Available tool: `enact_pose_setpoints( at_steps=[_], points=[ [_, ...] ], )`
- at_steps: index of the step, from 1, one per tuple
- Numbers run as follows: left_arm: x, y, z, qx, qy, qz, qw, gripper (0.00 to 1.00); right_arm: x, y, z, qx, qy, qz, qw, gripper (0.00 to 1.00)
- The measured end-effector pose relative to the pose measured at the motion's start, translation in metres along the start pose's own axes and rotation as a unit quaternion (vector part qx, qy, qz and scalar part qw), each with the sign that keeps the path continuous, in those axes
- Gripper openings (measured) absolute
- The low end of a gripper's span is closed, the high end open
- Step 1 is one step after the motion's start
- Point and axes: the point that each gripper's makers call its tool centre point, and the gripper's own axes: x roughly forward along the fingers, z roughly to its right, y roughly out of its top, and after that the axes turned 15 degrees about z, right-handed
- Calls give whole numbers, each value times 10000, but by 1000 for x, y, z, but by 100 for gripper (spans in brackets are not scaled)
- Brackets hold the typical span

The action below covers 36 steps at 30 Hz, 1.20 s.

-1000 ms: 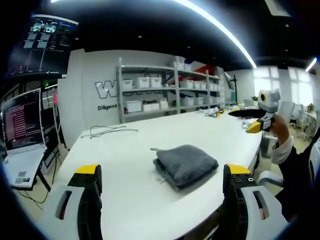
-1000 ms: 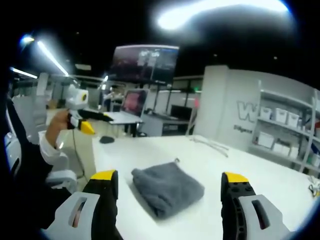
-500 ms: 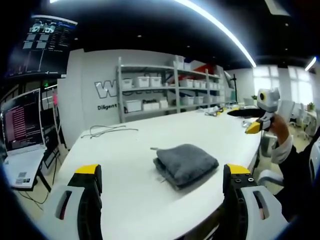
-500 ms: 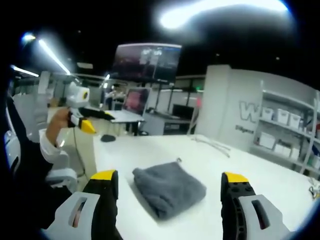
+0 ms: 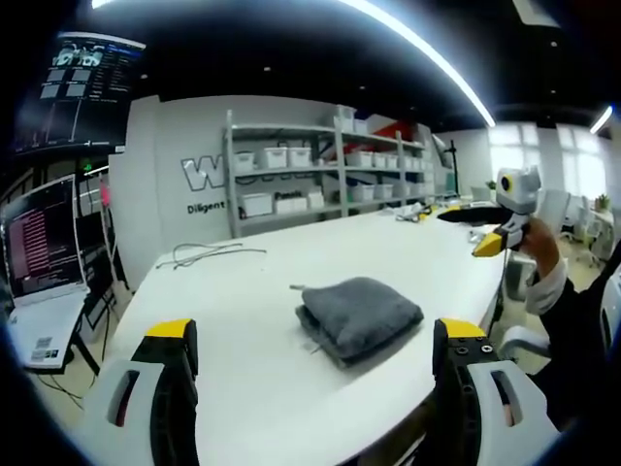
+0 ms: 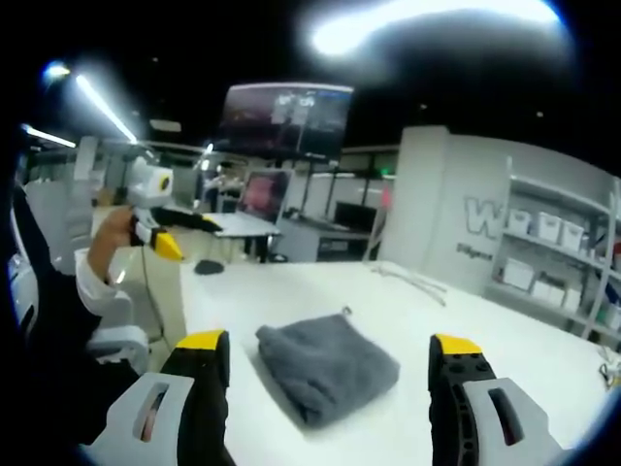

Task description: Open the folded towel by lifting each exposed corner and separating the folded layers until the towel lies flat within the target outline without major curled edges

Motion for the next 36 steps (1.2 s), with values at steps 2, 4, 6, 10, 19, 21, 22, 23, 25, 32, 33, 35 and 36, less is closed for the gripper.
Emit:
enact_pose_setpoints(
  at_steps=[2,4,6,10,19,21,22,23,25,32,33,35,36],
  points=[
    [0,0,0,8,6,3,10000,99,0,-1,0,0,-6,-5,10000,85],
    [-1,1,-1,13,14,3,10000,99,1,-1,1,-1,-14,-10,10000,84],
    [-1,1,-1,15,20,7,10000,99,2,-2,1,-8,-27,-19,10000,84],
    [-2,2,0,29,26,22,10000,99,2,-3,-1,-9,-9,-19,10000,84],
    [-2,2,0,29,7,28,10000,99,5,-6,-4,-13,26,-43,10000,83],
    [-2,3,1,30,-7,34,10000,99,5,-6,-6,-16,43,-45,10000,83],
    [-2,3,1,30,-6,38,10000,99,5,-6,-6,-18,47,-43,10000,83],
    [-2,3,1,32,-3,43,10000,99,5,-5,-6,-21,48,-40,10000,83],
    [-2,4,1,45,4,52,10000,99,6,-5,-6,-39,61,-43,10000,83],
    [-1,4,2,55,12,65,10000,99,6,-2,-3,-81,56,-34,9999,83],
    [-1,4,2,56,6,61,10000,99,6,-2,-3,-85,50,-32,9999,83],
    [-1,3,2,57,-1,57,10000,99,6,-2,-2,-87,46,-26,9999,83],
    [-1,3,2,57,-1,56,10000,99,6,-2,-2,-86,48,-30,9999,83]
  ],
)
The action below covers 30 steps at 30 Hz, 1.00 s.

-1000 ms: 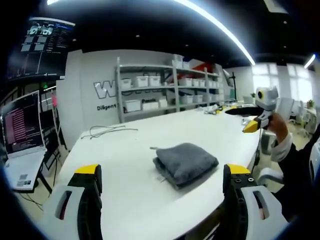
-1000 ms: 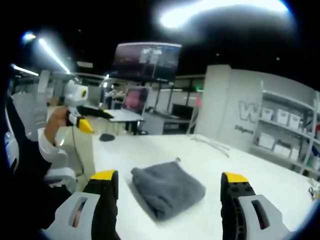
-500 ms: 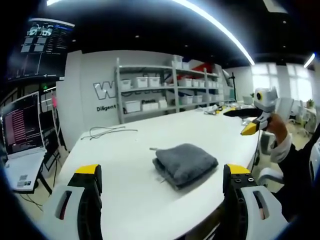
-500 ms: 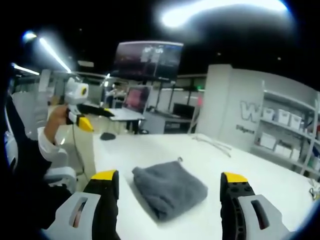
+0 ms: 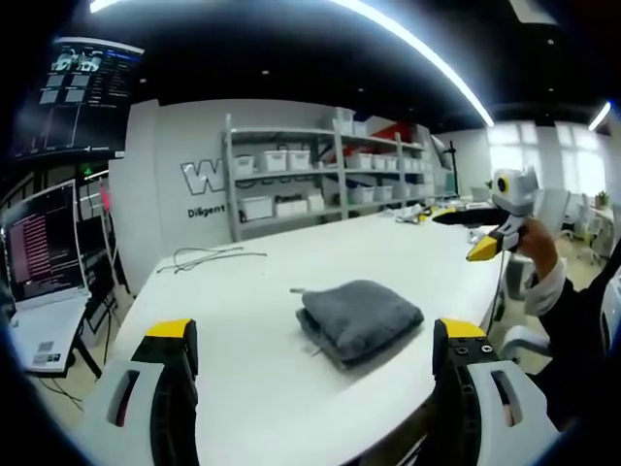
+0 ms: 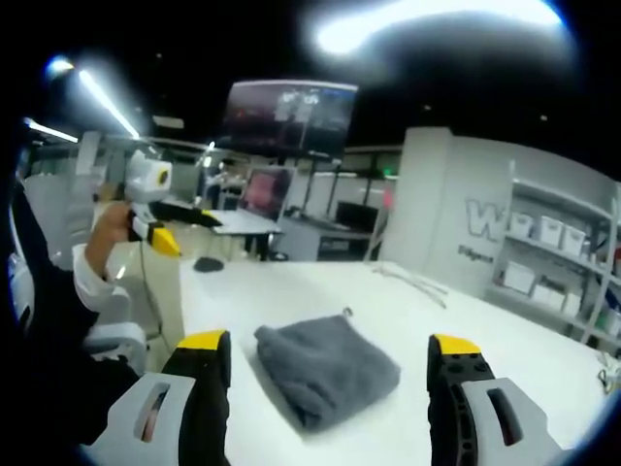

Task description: Open the folded towel by lifting each exposed corner and separating the folded layers until the towel lies flat within the target outline without major curled edges

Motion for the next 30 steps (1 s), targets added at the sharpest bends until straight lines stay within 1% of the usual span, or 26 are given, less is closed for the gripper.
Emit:
enact_pose_setpoints(
  at_steps=[6,11,21,30],
  points=[
    [0,-2,1,23,-12,-50,10000,99,4,-6,2,2,31,-55,10000,83],
    [1,-2,3,-23,-53,-19,10000,99,6,-12,7,15,3,-138,9999,83],
    [0,-2,1,-9,-30,-29,10000,99,12,-8,8,-32,40,-97,9999,83],
    [1,0,2,4,-41,-7,10000,99,21,-10,8,-75,74,-106,9999,83]
  ],
)
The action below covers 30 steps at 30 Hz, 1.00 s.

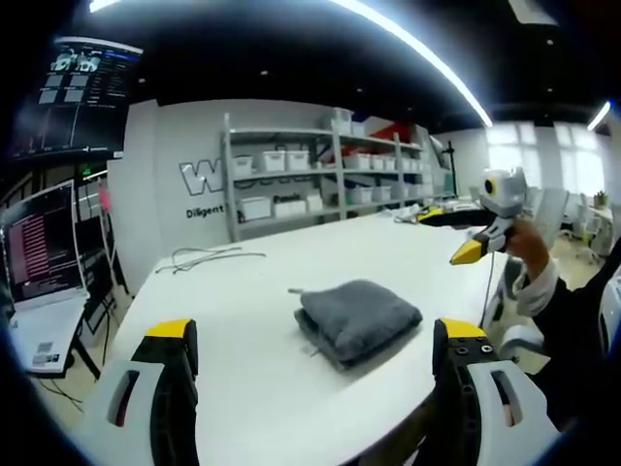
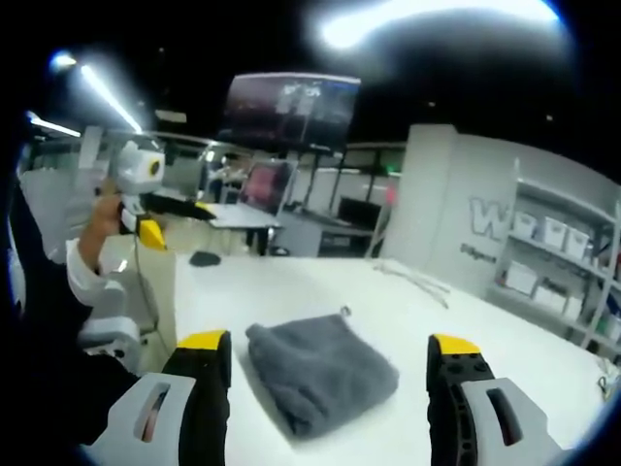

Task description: Open the folded towel by lifting each exposed corner and separating the folded layers until the towel lies flat within the target outline without major curled edges

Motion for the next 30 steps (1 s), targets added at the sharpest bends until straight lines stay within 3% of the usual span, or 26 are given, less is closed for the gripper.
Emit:
enact_pose_setpoints(
  at_steps=[30],
  points=[
    [-1,3,-8,16,139,104,9998,98,21,-5,-2,-208,102,-70,9997,82]
  ],
)
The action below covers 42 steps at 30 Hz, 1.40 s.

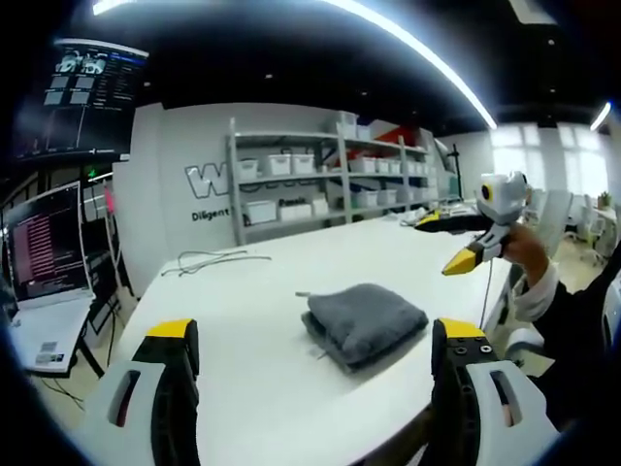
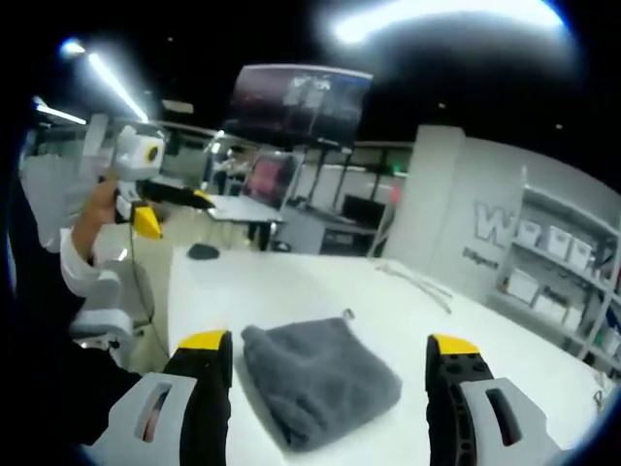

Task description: Open the folded towel by lifting each exposed corner and separating the folded layers until the towel lies flat within the target outline without major curled edges

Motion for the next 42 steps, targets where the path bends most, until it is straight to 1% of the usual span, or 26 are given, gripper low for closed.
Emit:
enact_pose_setpoints(
  at_steps=[7,10,15,20,27,33,42],
  points=[
    [0,0,0,-13,0,14,10000,98,2,0,-2,-32,19,16,10000,81],
    [1,3,-1,38,25,90,9999,95,3,0,-3,-69,17,32,10000,79],
    [0,3,-2,15,47,102,9999,95,6,-3,-6,-49,52,0,10000,79],
    [1,2,-1,0,23,76,10000,95,9,-2,-14,30,149,64,9999,78],
    [2,0,0,-19,-5,51,10000,96,15,-6,-23,-58,240,42,9997,77],
    [2,1,-2,-32,10,63,10000,97,17,-6,-27,-117,271,59,9995,76],
    [4,-1,1,-33,-76,53,10000,98,22,-10,-29,-156,312,22,9994,75]
  ],
)
